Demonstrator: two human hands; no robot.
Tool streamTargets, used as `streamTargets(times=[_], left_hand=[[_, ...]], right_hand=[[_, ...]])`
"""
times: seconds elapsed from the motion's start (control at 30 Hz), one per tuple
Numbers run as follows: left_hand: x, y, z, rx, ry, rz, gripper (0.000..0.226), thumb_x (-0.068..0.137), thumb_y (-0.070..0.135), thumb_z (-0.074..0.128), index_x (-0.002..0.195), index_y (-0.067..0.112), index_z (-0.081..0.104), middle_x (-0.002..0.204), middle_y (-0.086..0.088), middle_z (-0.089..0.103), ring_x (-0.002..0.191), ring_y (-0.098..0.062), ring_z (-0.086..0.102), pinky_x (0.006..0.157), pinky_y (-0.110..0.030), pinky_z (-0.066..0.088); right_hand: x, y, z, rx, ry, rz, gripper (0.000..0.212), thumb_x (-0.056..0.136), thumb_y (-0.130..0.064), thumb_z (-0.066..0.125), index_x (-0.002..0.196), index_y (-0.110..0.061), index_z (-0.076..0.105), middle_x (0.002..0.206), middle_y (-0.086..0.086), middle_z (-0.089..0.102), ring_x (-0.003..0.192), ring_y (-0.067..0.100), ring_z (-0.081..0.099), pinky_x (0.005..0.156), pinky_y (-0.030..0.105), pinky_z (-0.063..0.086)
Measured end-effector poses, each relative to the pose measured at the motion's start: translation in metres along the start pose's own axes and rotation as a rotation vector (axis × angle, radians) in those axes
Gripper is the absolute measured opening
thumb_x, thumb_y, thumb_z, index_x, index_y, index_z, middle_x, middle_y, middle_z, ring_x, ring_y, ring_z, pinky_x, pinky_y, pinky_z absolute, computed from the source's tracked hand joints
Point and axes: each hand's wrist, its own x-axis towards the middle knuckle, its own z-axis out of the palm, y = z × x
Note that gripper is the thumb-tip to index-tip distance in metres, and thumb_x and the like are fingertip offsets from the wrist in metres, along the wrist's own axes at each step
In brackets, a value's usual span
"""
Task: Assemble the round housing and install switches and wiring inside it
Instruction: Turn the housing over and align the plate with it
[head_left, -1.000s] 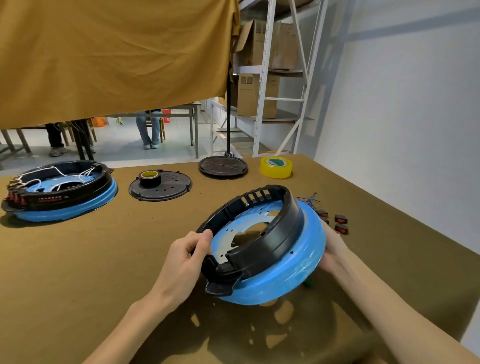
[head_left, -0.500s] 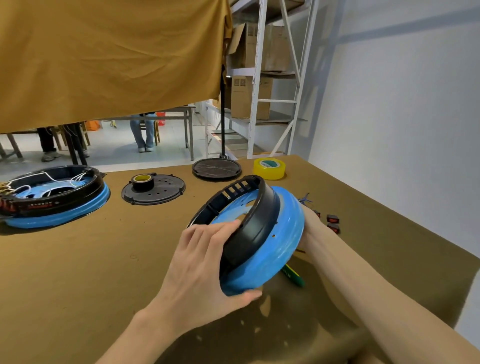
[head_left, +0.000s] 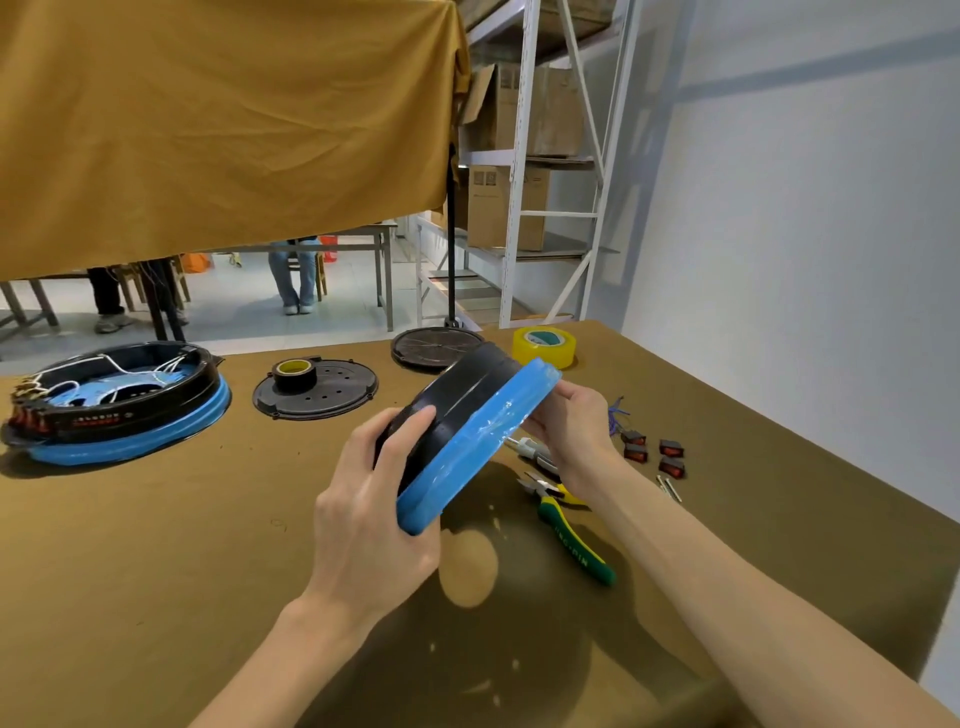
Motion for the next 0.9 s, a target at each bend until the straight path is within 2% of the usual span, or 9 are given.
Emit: streamTargets(times=[0.13, 0.27, 0.37, 0.43, 0.53, 0.67, 0.73, 0.8, 0.9], left_hand=[[0.006, -0.002, -0.002, -0.043, 0.037, -0.066, 0.085, 0.068, -0.008, 0.085, 0.144, 0.010, 0.053, 0.139, -0.017, 0.054, 0.121, -0.025, 0.059, 0.096, -0.033, 0.056], [0.009, -0.002, -0.001, -0.080, 0.090, -0.099, 0.081, 0.069, -0.010, 0.083, 0.142, 0.007, 0.054, 0.137, -0.014, 0.057, 0.120, -0.008, 0.053, 0.102, -0.006, 0.043], [0.011, 0.000, 0.001, -0.117, 0.135, -0.127, 0.078, 0.071, -0.011, 0.081, 0.142, 0.008, 0.053, 0.136, -0.010, 0.057, 0.121, -0.013, 0.057, 0.103, -0.016, 0.050], [0.013, 0.002, 0.004, -0.139, 0.163, -0.156, 0.075, 0.074, -0.012, 0.078, 0.141, 0.009, 0.053, 0.133, -0.005, 0.057, 0.116, -0.018, 0.060, 0.093, -0.025, 0.058], [0.016, 0.000, 0.007, -0.187, 0.195, -0.204, 0.074, 0.077, -0.013, 0.077, 0.141, 0.013, 0.052, 0.120, 0.000, 0.057, 0.096, -0.017, 0.059, 0.075, -0.013, 0.052], [0.015, -0.003, 0.007, -0.211, 0.222, -0.202, 0.072, 0.078, -0.009, 0.075, 0.141, 0.016, 0.050, 0.116, 0.000, 0.056, 0.096, -0.014, 0.058, 0.075, -0.013, 0.052], [0.016, -0.005, 0.007, -0.214, 0.223, -0.213, 0.074, 0.078, -0.013, 0.074, 0.141, 0.016, 0.049, 0.123, 0.000, 0.057, 0.104, -0.019, 0.060, 0.081, -0.028, 0.059], [0.017, -0.009, 0.007, -0.211, 0.232, -0.233, 0.075, 0.078, -0.016, 0.073, 0.142, 0.017, 0.049, 0.127, 0.001, 0.057, 0.111, -0.022, 0.060, 0.086, -0.040, 0.061], [0.016, -0.015, 0.007, -0.233, 0.239, -0.250, 0.075, 0.080, -0.014, 0.073, 0.140, 0.023, 0.049, 0.125, 0.003, 0.056, 0.106, -0.016, 0.060, 0.081, -0.029, 0.060]], right_hand=[[0.005, 0.000, 0.018, -0.029, 0.103, -0.141, 0.018, 0.101, -0.017, 0.065, 0.102, -0.002, 0.075, 0.085, 0.007, 0.079, 0.083, 0.025, 0.077, 0.073, 0.037, 0.065], [0.015, 0.005, 0.032, -0.062, 0.190, -0.161, 0.015, 0.099, -0.019, 0.067, 0.092, -0.010, 0.076, 0.081, 0.006, 0.077, 0.082, 0.023, 0.073, 0.082, 0.041, 0.062], [0.017, 0.011, 0.038, -0.222, 0.265, -0.349, 0.013, 0.099, -0.019, 0.067, 0.096, -0.009, 0.075, 0.087, 0.001, 0.075, 0.084, 0.016, 0.071, 0.081, 0.036, 0.061], [0.017, 0.017, 0.042, -0.264, 0.282, -0.461, 0.009, 0.098, -0.017, 0.067, 0.096, -0.012, 0.074, 0.086, -0.007, 0.074, 0.080, 0.006, 0.069, 0.075, 0.025, 0.059], [0.019, 0.025, 0.049, -0.241, 0.275, -0.515, 0.004, 0.098, -0.017, 0.068, 0.098, -0.017, 0.072, 0.086, -0.014, 0.071, 0.080, 0.000, 0.068, 0.070, 0.014, 0.054], [0.025, 0.032, 0.052, -0.321, 0.251, -0.555, 0.010, 0.103, -0.023, 0.062, 0.098, -0.017, 0.068, 0.090, -0.008, 0.070, 0.083, 0.008, 0.067, 0.074, 0.024, 0.056], [0.029, 0.031, 0.052, -0.336, 0.273, -0.524, 0.021, 0.106, -0.030, 0.056, 0.092, -0.016, 0.065, 0.086, -0.004, 0.069, 0.080, 0.011, 0.065, 0.069, 0.027, 0.054], [0.026, 0.032, 0.052, -0.334, 0.225, -0.541, 0.018, 0.106, -0.030, 0.055, 0.094, -0.019, 0.062, 0.085, -0.007, 0.067, 0.080, 0.007, 0.064, 0.067, 0.020, 0.051], [0.017, 0.037, 0.043, -0.305, 0.194, -0.579, 0.008, 0.105, -0.025, 0.057, 0.101, -0.020, 0.062, 0.088, -0.009, 0.067, 0.083, 0.005, 0.066, 0.071, 0.017, 0.052]])
